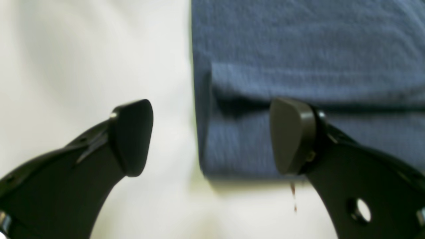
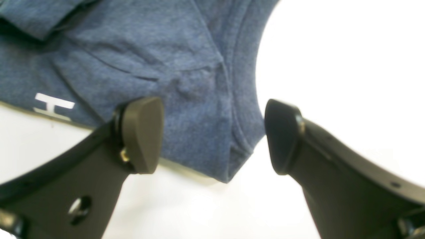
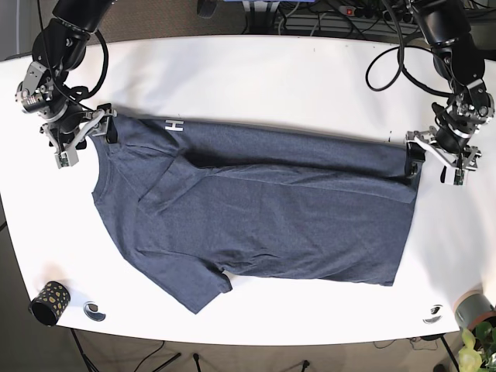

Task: Fold the T-shirt properly
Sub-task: 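Lift the pinched hem with both grippers and fold it over the body, then drag the folded edge with both grippers away from the shirt to flatten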

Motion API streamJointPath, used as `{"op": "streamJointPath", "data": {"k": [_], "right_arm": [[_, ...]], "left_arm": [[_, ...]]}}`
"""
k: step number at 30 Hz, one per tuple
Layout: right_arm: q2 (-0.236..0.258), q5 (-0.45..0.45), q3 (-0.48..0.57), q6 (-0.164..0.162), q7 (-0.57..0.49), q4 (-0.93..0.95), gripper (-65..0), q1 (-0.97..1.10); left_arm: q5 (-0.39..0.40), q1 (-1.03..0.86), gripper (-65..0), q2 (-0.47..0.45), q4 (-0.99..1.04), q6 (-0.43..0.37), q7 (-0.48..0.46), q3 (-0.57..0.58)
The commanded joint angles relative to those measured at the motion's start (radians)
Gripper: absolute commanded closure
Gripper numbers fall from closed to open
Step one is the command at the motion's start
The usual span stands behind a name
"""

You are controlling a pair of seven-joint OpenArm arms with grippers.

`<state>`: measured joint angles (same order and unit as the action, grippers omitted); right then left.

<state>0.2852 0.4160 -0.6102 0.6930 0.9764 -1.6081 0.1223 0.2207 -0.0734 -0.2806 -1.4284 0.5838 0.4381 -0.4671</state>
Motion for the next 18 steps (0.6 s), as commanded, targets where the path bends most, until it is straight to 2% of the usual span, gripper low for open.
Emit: {"op": "streamJointPath", "data": {"k": [1, 7, 12, 18], "right_arm": [[0.019, 0.011, -0.006, 0.005, -0.046, 0.013, -46.0, 0.006], [0.019, -0.018, -0.006, 0.005, -0.107, 0.139, -45.3, 0.004], [0.015, -0.078, -0.003, 0.005, -0.17, 0.176, -45.3, 0.004], [0.01, -0.079, -0.001, 0.005, -0.172, 0.19, -45.2, -0.003]], "left_arm": [[0.012, -0.003, -51.1, -0.019, -0.016, -0.002, -0.072, -0.005], [-0.07, -0.01, -51.1, -0.013, -0.015, -0.002, -0.095, -0.005], [-0.073, -0.009, -51.1, -0.012, 0.007, -0.002, -0.126, -0.003], [-0.077, 0.053, -51.1, -0.013, 0.111, -0.002, -0.127, -0.008]]}}
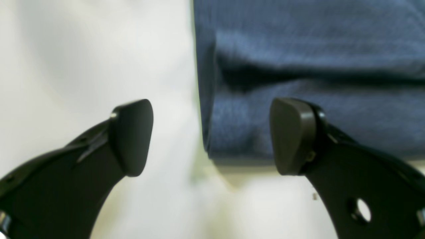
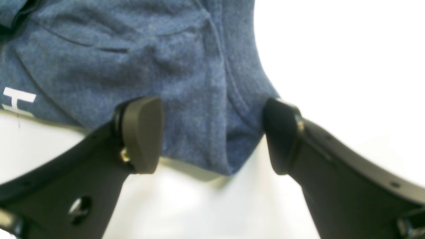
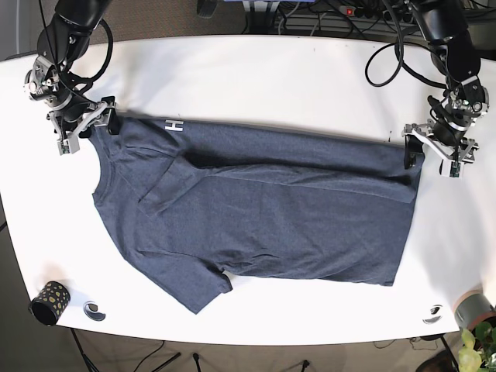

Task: Fold the T-shirt properly
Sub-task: 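Drag the folded edge with both grippers away from the shirt to flatten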

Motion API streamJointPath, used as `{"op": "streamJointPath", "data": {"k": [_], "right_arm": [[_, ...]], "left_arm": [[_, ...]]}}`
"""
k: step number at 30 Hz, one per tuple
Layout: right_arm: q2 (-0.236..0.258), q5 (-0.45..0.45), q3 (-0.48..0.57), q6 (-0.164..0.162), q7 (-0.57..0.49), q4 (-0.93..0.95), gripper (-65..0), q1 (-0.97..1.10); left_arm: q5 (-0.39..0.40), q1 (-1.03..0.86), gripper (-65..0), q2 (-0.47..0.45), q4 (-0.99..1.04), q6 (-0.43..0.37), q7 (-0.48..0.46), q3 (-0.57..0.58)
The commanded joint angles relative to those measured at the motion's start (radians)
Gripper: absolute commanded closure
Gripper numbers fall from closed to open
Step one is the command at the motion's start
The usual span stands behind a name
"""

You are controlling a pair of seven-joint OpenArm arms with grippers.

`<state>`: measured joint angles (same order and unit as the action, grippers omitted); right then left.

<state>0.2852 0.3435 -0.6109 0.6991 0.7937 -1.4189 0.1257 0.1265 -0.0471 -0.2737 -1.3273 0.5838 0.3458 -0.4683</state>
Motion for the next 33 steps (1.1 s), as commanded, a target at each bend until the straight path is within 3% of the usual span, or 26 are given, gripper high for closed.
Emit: {"op": "streamJointPath", "data": {"k": [1, 8, 13, 17, 30, 33], "right_arm": [[0.01, -0.004, -0.001, -0.001, 0.011, 0.008, -45.2, -0.007], [-0.001, -0.004, -0.001, -0.001, 0.007, 0.013, -44.5, -0.007], [-0.019, -0.01, -0.002, -0.001, 0.007, 0.008, -33.8, -0.007], [-0.024, -0.01, -0.001, -0.001, 0.007, 0.007, -27.9, -0.007], [-0.022, -0.005, -0.001, -0.001, 0.007, 0.008, -27.0, -0.008], [-0.024, -0.013, -0.004, -0.001, 0.007, 0.01, -26.8, -0.021]], "left_arm": [[0.017, 0.029, -51.1, -0.023, 0.032, -0.002, -0.035, -0.004], [0.022, 0.037, -51.1, -0.023, 0.081, 0.005, -0.035, 0.0], [0.022, 0.056, -50.0, -0.025, 0.099, 0.006, -0.035, 0.061], [0.022, 0.062, -39.4, -0.026, 0.153, 0.006, -0.035, 0.107], [0.017, 0.054, -16.1, -0.026, 0.179, 0.006, -0.03, 0.133], [0.015, 0.052, -6.7, -0.026, 0.18, 0.006, -0.03, 0.133]]}}
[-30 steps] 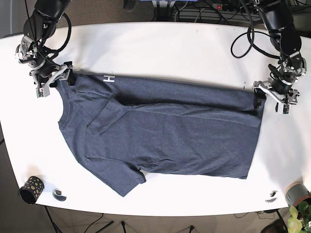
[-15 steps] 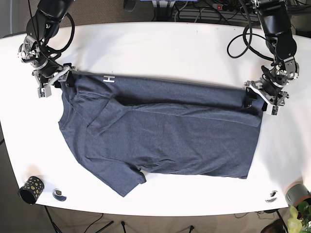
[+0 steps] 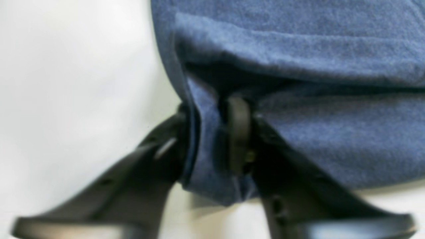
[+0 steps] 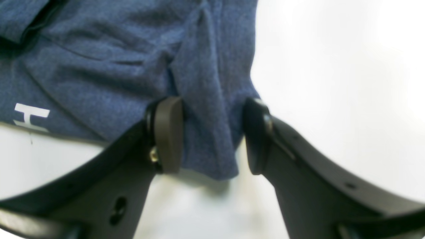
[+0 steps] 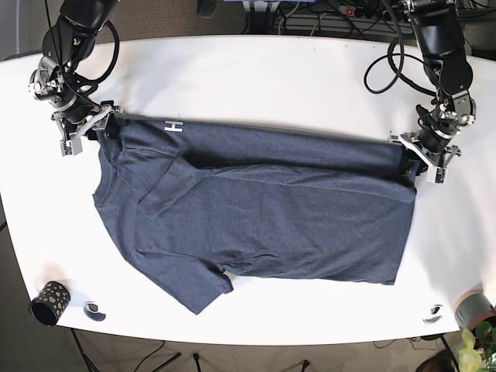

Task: Fold the T-shirt properly
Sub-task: 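Drag the folded edge with both grippers away from the shirt to flatten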

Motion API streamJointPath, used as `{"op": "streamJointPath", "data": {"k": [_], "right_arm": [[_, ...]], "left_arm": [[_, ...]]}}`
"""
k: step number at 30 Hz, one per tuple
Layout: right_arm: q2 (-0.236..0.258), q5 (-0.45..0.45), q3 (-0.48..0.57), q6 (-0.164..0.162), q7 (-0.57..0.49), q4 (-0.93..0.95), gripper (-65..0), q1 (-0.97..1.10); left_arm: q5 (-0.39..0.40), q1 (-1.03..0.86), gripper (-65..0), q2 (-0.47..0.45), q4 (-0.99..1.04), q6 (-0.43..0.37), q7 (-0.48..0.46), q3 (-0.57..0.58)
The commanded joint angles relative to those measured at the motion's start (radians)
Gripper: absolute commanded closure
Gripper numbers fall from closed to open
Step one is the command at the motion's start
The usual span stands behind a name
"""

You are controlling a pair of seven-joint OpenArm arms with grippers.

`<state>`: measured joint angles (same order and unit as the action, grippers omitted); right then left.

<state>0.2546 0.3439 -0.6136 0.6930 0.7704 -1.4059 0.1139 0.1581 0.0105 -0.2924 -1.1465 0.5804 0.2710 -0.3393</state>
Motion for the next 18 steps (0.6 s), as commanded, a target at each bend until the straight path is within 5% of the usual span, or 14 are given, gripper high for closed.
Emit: {"op": "streamJointPath", "data": {"k": [1, 6, 13, 18], "right_arm": [[0.007, -0.013, -0.001, 0.005, 0.03, -0.002, -26.8, -0.01], [0.007, -0.013, -0.001, 0.005, 0.03, -0.006, -26.3, -0.009], [0.01, -0.013, -0.001, 0.005, 0.03, -0.006, -1.1, -0.007], [0.01, -0.013, -0.001, 0.005, 0.033, -0.008, 0.0, 0.004]], "left_arm": [[-0.016, -0.005, -4.6, -0.008, 0.0, 0.01, 0.046, 0.004], [-0.015, -0.024, 0.0, -0.008, -0.014, 0.008, 0.129, 0.001], [-0.013, -0.094, 0.0, -0.008, -0.129, 0.008, 0.132, -0.002], [-0.012, -0.166, 0.0, -0.004, -0.234, 0.008, 0.138, -0.014]]}}
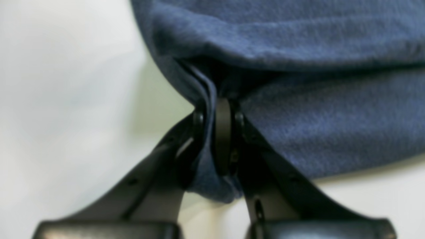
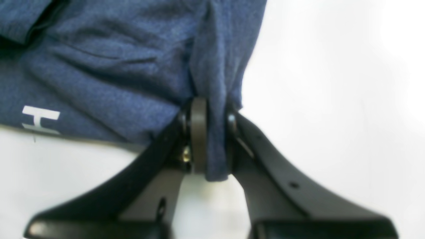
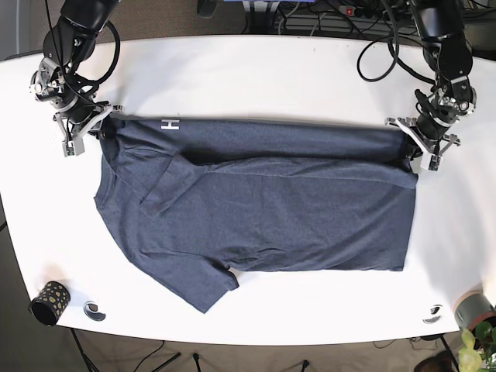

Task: Fold the T-shirt properly
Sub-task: 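Drag the folded edge with both grippers away from the shirt to flatten, then release and move the right gripper toward the sleeve near it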

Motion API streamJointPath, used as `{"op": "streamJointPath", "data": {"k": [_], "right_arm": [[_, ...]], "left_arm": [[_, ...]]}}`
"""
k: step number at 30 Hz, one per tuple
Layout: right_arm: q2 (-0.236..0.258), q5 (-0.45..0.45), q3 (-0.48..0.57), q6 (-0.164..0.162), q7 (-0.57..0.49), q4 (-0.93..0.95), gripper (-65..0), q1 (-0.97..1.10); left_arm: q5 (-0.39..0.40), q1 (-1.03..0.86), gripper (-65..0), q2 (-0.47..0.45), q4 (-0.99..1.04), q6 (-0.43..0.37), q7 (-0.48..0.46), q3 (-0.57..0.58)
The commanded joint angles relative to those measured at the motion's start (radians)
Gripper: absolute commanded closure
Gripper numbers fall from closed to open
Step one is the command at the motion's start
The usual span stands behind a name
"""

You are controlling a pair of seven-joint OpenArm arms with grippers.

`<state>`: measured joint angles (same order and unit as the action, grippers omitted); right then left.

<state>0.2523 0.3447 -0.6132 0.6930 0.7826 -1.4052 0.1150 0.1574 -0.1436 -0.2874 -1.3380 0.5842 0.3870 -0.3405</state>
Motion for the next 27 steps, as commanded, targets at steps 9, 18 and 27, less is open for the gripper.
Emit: {"op": "streamJointPath", "data": {"k": [9, 18, 27], "right_arm": [[0.008, -0.005, -0.001, 0.005, 0.024, -0.184, 0.0, 0.137], [-0.021, -0.005, -0.003, 0.005, 0.025, -0.374, -2.2, 0.312], [-0.058, -0.005, -0.004, 0.005, 0.025, -0.443, -29.5, 0.409]], "left_arm": [[-0.008, -0.147, 0.0, -0.003, -0.16, 0.006, 0.023, -0.095], [-0.008, -0.273, 0.0, -0.003, -0.239, 0.007, 0.023, -0.153], [-0.009, -0.357, -0.4, -0.003, -0.283, 0.114, 0.023, -0.185]]}}
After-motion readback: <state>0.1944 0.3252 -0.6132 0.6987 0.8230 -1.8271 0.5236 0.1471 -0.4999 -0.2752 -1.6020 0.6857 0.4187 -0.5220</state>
